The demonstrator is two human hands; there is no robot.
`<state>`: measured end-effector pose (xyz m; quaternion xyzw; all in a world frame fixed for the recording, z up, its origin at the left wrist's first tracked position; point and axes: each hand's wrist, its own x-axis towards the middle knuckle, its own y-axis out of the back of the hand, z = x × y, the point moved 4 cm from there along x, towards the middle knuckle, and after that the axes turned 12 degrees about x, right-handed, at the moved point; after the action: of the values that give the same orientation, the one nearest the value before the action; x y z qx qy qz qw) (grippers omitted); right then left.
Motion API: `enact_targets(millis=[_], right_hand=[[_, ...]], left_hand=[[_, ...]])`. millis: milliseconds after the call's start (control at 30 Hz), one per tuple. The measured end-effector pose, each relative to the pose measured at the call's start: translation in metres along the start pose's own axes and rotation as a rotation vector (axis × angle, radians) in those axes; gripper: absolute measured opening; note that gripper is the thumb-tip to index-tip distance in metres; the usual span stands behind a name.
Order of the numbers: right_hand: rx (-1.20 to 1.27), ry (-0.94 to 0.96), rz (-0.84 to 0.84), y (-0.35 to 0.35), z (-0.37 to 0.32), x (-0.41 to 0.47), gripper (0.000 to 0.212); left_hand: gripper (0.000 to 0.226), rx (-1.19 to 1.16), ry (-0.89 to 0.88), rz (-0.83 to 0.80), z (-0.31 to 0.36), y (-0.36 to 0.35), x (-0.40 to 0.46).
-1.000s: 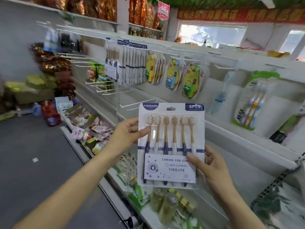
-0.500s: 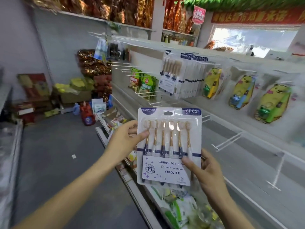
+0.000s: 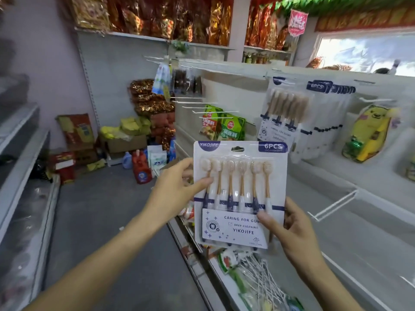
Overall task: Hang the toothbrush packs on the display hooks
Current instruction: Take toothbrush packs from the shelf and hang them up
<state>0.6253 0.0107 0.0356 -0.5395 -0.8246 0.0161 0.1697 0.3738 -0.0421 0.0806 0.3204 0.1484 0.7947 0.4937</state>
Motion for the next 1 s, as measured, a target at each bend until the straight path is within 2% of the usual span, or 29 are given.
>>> enact_targets(millis=[267,600,733,833,1000], right_hand=[[-0.072,0.127,0.086,-0.008,0.009,0.086,0.032],[-0.173,0.247,0.376,-0.006,0.002,0.134,0.037],[-0.203,0.305,0.508,-0.01,-0.01,0.143,0.037],[-0.267,0.341,0.57,-0.016,-0.02,0.148,0.029],[-0.327,0.385,0.659,-0.023,-0.026,0.158,0.028]], left_hand=[[0.045,0.029,-0.128,-0.025,-0.01,0.001,0.108],[0.055,-0.101,-0.306,-0.195,-0.006,-0.032,0.225],[0.044,-0.175,-0.363,-0.303,0.005,-0.046,0.265],[0.037,-0.251,-0.391,-0.381,0.014,-0.053,0.288],[0.033,-0.33,-0.421,-0.442,0.019,-0.07,0.312]])
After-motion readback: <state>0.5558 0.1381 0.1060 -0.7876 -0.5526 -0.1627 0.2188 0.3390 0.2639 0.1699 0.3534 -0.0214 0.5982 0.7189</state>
